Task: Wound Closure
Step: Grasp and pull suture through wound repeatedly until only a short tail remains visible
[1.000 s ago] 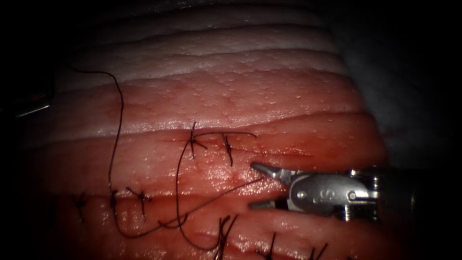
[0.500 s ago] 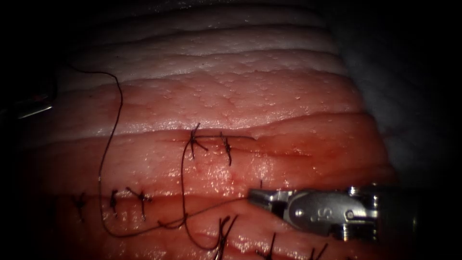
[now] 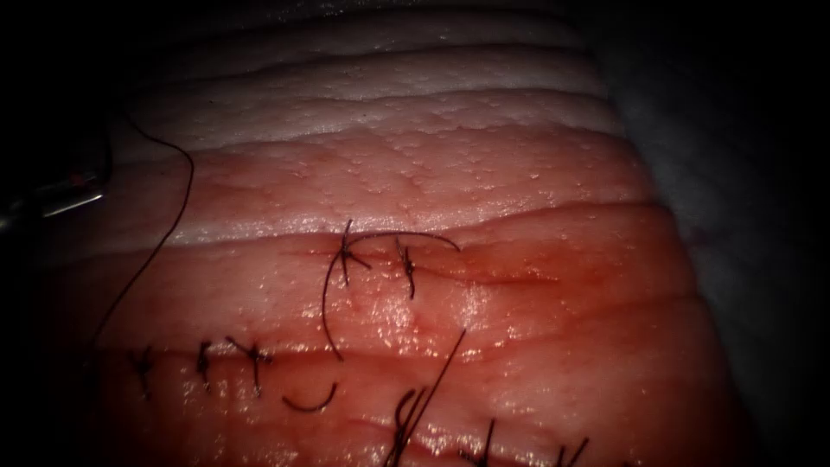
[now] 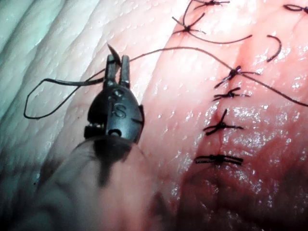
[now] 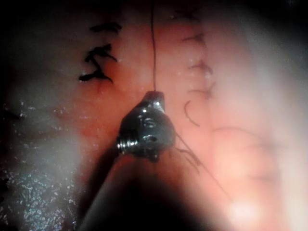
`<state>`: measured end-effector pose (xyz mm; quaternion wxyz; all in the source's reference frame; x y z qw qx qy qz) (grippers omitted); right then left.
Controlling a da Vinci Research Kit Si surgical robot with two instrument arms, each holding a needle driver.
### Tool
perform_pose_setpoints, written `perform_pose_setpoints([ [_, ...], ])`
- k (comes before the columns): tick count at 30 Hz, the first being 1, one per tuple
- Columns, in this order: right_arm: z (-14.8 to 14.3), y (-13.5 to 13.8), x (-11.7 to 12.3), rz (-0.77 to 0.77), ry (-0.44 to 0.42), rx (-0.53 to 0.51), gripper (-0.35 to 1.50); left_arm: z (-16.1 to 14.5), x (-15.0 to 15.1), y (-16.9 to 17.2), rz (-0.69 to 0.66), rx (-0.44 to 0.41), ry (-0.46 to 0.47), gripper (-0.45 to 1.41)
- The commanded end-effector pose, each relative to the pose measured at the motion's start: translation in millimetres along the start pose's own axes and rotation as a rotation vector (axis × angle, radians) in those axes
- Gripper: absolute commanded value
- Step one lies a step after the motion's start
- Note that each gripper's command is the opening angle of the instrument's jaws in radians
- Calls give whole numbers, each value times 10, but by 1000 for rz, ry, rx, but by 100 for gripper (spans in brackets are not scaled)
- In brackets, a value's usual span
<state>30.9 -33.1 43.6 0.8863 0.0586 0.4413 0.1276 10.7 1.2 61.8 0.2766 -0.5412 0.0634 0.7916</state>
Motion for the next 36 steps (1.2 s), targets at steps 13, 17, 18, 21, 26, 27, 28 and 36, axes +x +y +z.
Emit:
perform_pose_setpoints([
  [13,-5,101,-61,-182,166,-128,128,7,-4,0,1,-3,3,-45],
  [17,6,134,-94,-174,147,-154,128,8,-5,0,1,-2,3,-45],
  [18,9,137,-98,-174,144,-157,128,8,-5,0,1,-2,3,-45],
  [21,16,145,-107,-174,139,-166,128,8,-5,0,1,-2,3,-45],
  [26,30,156,-126,-182,120,-184,121,8,-5,0,2,-2,3,-45],
  [27,31,157,-129,-181,108,-198,116,8,-5,0,2,-2,3,-45],
  [28,32,157,-134,-182,82,-209,53,8,-5,0,2,-2,3,-45],
  [36,20,133,-124,-88,6,-142,-35,9,-5,0,2,-2,3,-45],
])
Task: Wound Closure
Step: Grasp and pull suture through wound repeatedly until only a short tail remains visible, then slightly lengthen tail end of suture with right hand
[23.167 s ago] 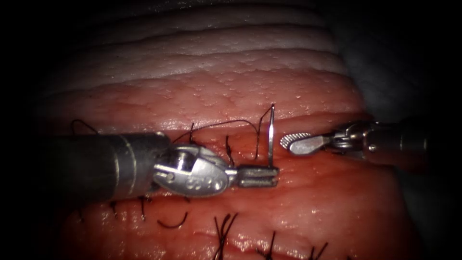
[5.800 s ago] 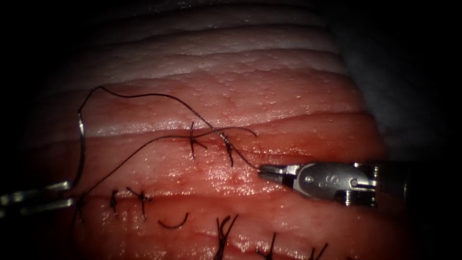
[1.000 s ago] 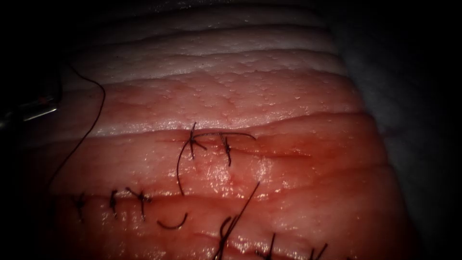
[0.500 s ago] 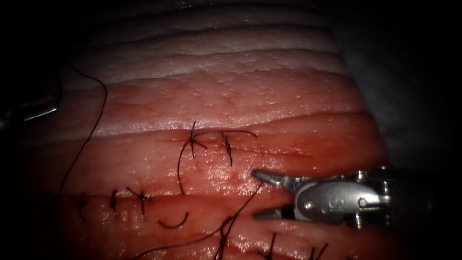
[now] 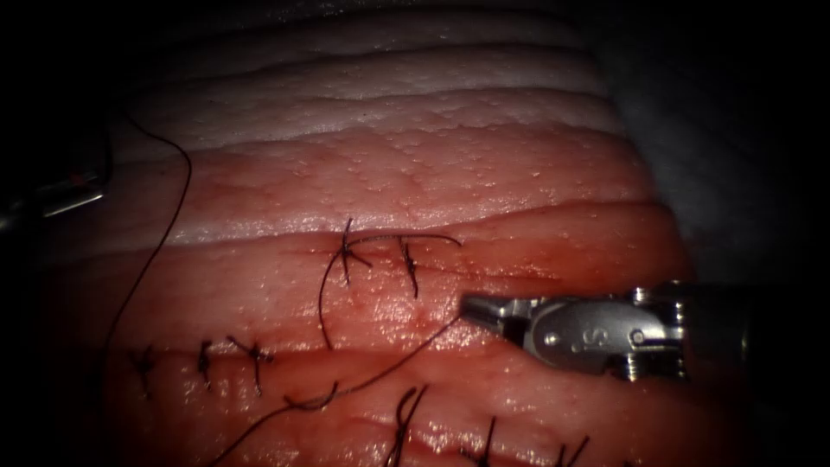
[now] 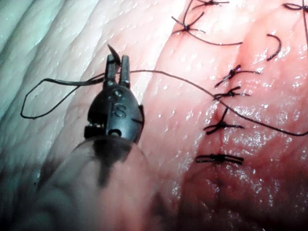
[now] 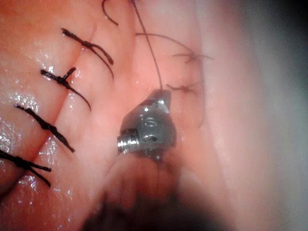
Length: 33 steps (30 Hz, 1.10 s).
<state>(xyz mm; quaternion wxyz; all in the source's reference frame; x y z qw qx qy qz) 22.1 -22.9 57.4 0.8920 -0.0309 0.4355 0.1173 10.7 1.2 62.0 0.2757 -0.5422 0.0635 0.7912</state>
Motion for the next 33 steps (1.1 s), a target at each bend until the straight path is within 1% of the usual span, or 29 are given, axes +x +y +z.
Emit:
perform_pose_setpoints([
  [1,-3,-22,17,21,-7,16,-35,8,-4,1,1,0,1,-45],
  [2,-7,-27,22,21,-8,14,-35,8,-4,1,1,1,1,-45],
  [3,-15,-40,35,21,-8,26,-35,9,-4,1,1,-1,3,-45],
  [4,-15,-40,35,21,-8,26,-35,9,-4,1,1,-1,3,-45],
  [5,-18,-45,40,22,-6,28,-35,9,-4,1,1,-1,3,-45],
  [6,-24,-60,56,20,-2,47,-35,9,-4,2,1,1,3,-45],
  [8,-26,-64,60,19,-5,51,-35,10,-4,2,1,1,3,-45],
  [9,-27,-73,70,15,-6,59,-35,10,-4,2,1,1,3,-45],
  [12,-26,-84,82,10,-4,73,-35,10,-4,2,1,1,3,-45],
  [13,-26,-84,82,10,-4,73,-35,10,-4,2,1,1,3,-45],
  [16,-25,-97,101,6,1,87,-35,10,-4,2,1,1,3,-45],
  [24,-32,-109,114,-2,23,108,-35,11,-4,4,1,-1,6,-45],
  [27,-33,-107,117,2,40,110,-35,12,-4,4,0,2,8,-45],
  [28,-33,-99,115,-10,64,104,26,12,-4,5,1,1,10,-45],
  [30,-35,-89,107,-18,82,92,93,13,-4,5,1,-1,8,-45],
  [31,-37,-85,103,-16,91,88,106,13,-4,5,1,-1,8,-45],
  [33,-45,-74,89,-16,112,82,113,13,-4,5,1,-1,8,-45],
])
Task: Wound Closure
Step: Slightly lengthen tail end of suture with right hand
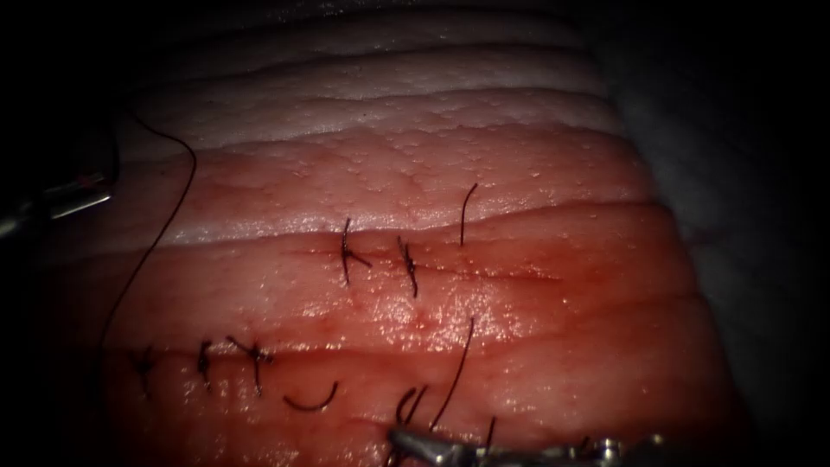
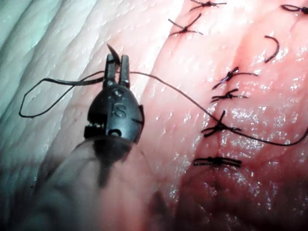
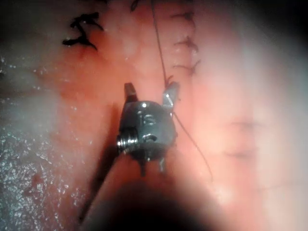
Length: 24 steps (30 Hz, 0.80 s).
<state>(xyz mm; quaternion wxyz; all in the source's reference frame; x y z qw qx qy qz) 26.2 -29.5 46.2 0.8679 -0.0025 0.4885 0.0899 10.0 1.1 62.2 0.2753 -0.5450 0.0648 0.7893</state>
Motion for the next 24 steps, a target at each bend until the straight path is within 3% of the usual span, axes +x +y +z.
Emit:
perform_pose_setpoints([
  [1,-8,13,-23,-2,5,3,121,8,-4,0,1,-1,1,-45],
  [5,-31,35,-54,79,8,14,125,14,-7,-3,0,0,1,-45],
  [6,-41,51,-69,121,-8,-10,125,20,-9,-4,0,1,2,-45],
  [7,-41,51,-69,121,-8,-10,125,20,-9,-4,0,1,2,-45],
  [9,-47,76,-86,188,2,-50,113,31,-10,-4,0,-3,8,-45],
  [11,-34,109,-102,305,36,-121,103,44,-9,0,-4,-15,9,-45],
  [14,-15,129,-112,380,59,-163,95,53,-7,6,-1,-27,11,-45],
  [16,-1,139,-119,435,68,-177,63,56,-7,11,3,-34,11,-45],
  [17,5,143,-122,466,69,-181,58,58,-7,12,5,-37,8,-45],
  [24,47,190,-147,694,93,-257,64,62,-8,18,5,-49,6,-45],
])
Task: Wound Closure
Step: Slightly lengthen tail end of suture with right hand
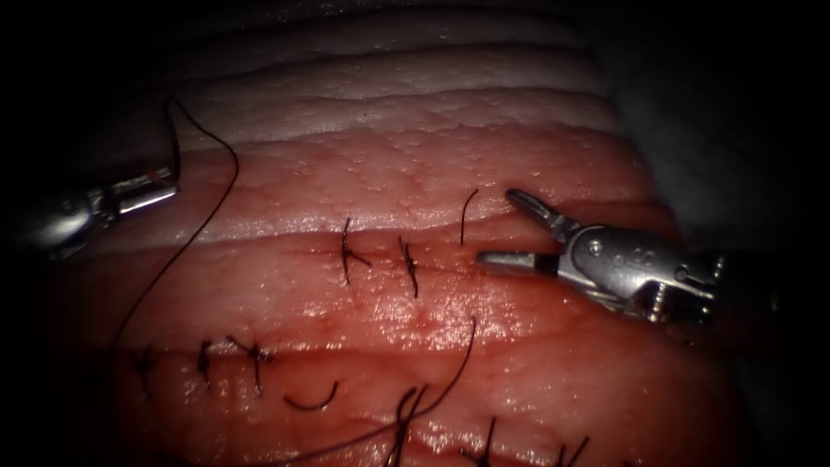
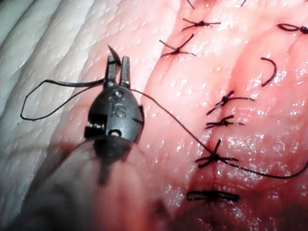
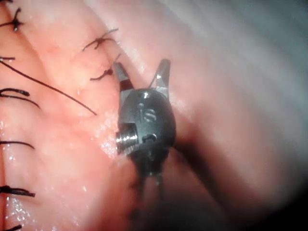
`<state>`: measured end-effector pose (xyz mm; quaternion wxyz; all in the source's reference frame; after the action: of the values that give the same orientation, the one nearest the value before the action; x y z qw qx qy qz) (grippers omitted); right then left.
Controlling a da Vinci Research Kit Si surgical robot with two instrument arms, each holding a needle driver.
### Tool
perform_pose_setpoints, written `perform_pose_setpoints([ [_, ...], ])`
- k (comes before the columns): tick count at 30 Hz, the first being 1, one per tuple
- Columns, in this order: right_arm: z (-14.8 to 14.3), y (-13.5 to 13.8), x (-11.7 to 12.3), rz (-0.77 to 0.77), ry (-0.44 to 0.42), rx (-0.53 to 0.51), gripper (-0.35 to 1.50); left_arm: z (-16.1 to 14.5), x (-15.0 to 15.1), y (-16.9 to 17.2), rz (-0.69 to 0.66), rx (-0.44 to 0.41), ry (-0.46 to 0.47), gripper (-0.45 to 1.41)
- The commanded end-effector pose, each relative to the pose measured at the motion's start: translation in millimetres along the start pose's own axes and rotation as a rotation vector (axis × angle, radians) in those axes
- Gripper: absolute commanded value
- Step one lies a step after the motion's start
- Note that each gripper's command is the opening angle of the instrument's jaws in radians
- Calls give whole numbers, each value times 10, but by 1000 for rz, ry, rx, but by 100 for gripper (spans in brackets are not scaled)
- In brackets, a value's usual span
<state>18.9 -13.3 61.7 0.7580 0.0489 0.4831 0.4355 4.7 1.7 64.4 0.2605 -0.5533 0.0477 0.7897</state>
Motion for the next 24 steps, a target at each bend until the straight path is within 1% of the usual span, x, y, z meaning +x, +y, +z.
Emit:
perform_pose_setpoints([
  [1,18,9,-1,34,6,-7,66,7,-4,0,1,-1,1,-45],
  [4,28,23,-1,82,21,-20,73,7,-4,0,2,-1,1,-45],
  [7,34,31,-5,113,28,-14,71,7,-4,1,2,-1,1,-45],
  [8,35,32,-7,111,30,-11,66,7,-4,1,2,-1,1,-45],
  [11,37,32,-13,116,29,-8,68,7,-4,1,2,-1,1,-45],
  [13,37,29,-18,117,25,15,31,7,-4,0,3,-3,-1,-45],
  [18,40,24,-16,118,27,29,4,7,-5,0,-3,-3,-1,-45],
  [19,43,22,-16,119,26,36,-26,7,-5,0,-3,-3,-1,-45],
  [20,44,21,-15,120,26,35,-35,7,-5,0,-3,-3,-1,-45],
  [24,50,20,-10,125,23,30,-35,7,-5,1,-3,-2,-1,-45],
])
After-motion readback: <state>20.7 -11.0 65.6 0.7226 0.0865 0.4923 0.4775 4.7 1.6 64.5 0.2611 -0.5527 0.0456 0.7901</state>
